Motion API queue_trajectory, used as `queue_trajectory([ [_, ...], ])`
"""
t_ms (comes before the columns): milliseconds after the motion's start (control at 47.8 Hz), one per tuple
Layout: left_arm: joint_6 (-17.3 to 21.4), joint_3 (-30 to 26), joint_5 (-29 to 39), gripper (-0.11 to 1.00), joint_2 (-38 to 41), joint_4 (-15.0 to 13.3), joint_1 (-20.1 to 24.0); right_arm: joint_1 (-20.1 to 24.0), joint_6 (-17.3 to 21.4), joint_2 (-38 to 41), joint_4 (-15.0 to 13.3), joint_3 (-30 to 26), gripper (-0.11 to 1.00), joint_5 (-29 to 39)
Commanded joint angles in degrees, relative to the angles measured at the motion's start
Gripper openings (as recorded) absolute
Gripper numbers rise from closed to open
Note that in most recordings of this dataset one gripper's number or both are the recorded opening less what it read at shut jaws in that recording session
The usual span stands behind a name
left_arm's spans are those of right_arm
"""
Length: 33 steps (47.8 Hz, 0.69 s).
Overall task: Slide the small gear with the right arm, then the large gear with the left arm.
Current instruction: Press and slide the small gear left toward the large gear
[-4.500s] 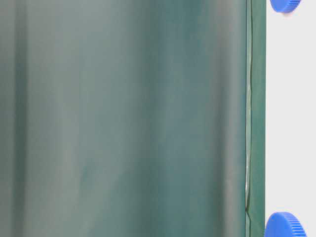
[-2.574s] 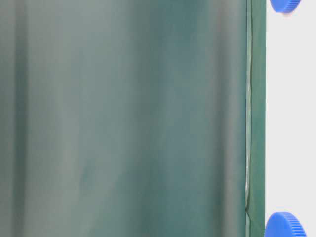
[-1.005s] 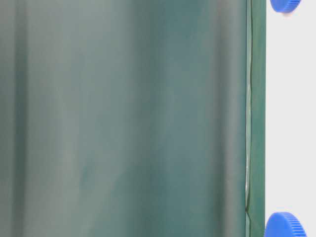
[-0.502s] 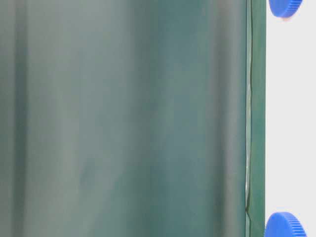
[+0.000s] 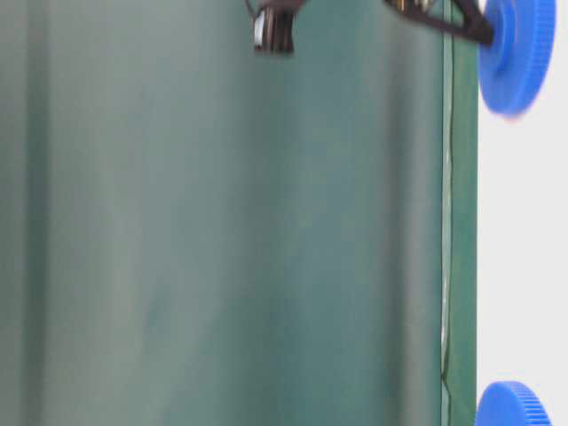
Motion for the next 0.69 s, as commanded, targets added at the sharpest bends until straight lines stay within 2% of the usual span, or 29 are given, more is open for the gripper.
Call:
queue_trajectory([
  [0, -0.1, -0.6, -0.4, 0.00, 0.1, -0.2, 0.1, 2.5, -0.3, 4.2, -0.1, -4.6, 0.50, 0.2],
  [209, -0.1, -0.5, -0.4, 0.00, 0.1, -0.2, -0.3, 6.3, -0.4, 14.2, -1.8, -17.4, 0.50, 0.7],
  [440, -0.6, -0.4, -0.4, 0.00, 0.1, -0.2, -0.5, 8.5, -0.4, 22.8, -4.5, -31.7, 0.50, 3.7],
  [670, -0.6, -0.3, -0.6, 0.00, 0.3, -0.2, -0.7, 10.0, -0.4, 26.7, -6.8, -39.8, 0.50, 5.9],
])
